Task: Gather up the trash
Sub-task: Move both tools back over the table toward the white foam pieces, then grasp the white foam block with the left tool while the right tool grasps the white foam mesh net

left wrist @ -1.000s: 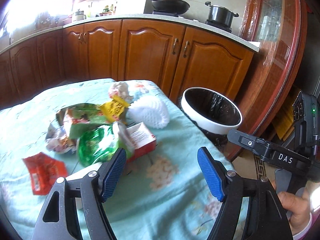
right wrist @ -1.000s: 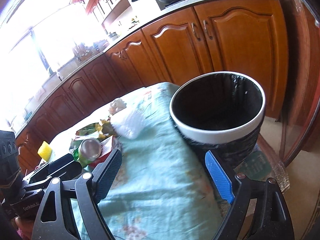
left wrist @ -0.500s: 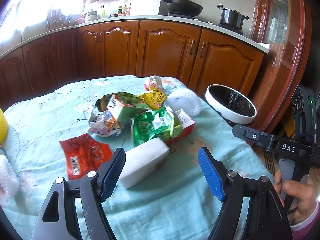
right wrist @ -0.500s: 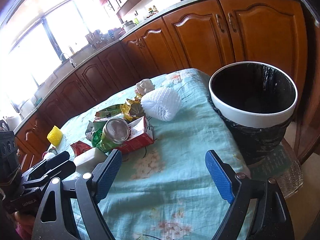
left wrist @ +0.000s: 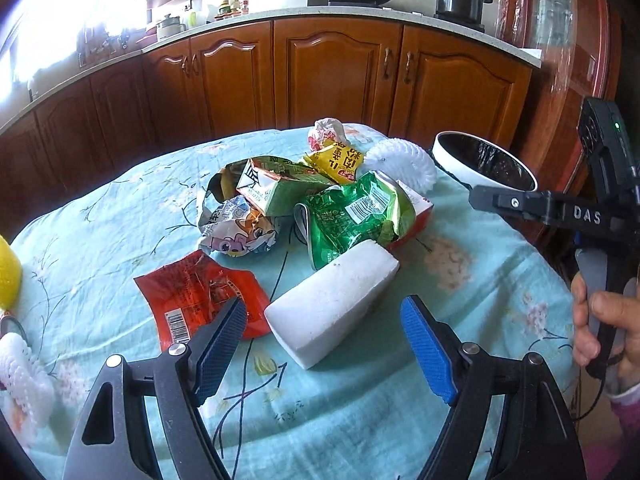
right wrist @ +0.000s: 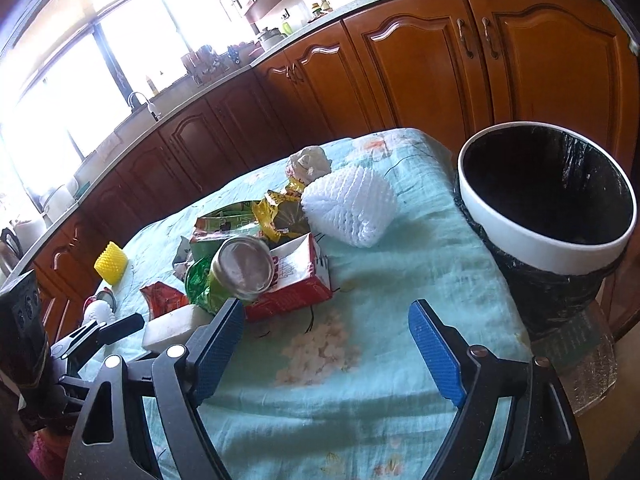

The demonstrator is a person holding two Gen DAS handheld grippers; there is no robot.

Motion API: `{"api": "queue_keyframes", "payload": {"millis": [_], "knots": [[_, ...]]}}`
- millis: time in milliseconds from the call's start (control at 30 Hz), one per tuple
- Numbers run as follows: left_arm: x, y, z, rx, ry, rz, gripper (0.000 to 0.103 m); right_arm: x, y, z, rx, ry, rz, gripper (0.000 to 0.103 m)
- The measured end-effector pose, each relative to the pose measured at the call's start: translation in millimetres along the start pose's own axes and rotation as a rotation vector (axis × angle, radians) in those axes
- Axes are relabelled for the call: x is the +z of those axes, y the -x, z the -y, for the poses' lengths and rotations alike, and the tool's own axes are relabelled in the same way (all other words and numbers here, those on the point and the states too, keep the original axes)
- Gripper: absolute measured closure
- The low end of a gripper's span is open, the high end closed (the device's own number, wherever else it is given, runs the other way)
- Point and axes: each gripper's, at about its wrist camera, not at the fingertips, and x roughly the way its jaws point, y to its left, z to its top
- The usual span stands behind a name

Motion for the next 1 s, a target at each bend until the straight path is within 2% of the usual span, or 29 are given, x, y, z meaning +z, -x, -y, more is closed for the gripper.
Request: {"api": "queue_keyframes", "payload": {"millis": [200, 367, 433, 467, 500, 567, 633, 767, 1000], "knots": [[2, -14, 6, -0.018, -0.022, -0.013, 0.026, 29, -24, 9, -0.081, 0.048, 0.008, 0.029], [2, -17, 15, 0.016, -0.058, -0.001, 0.04, 43, -57, 15, -0.135, 0.086, -0.029, 0.044], [1, -16, 17, 0.032, -0.058, 0.001, 0.051, 45, -67, 17, -0.141, 0.09, -0.045, 0.05], [1, -15, 17, 0.037, -0.055, 0.001, 0.054, 45, -71, 18, -0.144, 0.093, -0.052, 0.057], [0, -14, 16, 0.035, -0.048, 0.001, 0.057, 45, -74, 19, -0.146, 0.096, -0.058, 0.071], [0, -11, 13, 0.019, -0.022, 0.004, 0.062, 42, -75, 20, -0.144, 0.096, -0.065, 0.091], [0, -9, 11, -0.005, 0.002, 0.005, 0.067, 39, -68, 20, -0.139, 0.096, -0.048, 0.092], [3, -5, 12, -0.072, 0.046, 0.016, 0.068, 35, -47, 22, -0.122, 0.088, -0.018, 0.093], [14, -4, 45, -0.14, 0.011, 0.051, 0.068, 24, 0, 38, -0.126, 0.051, 0.026, 0.093]]}}
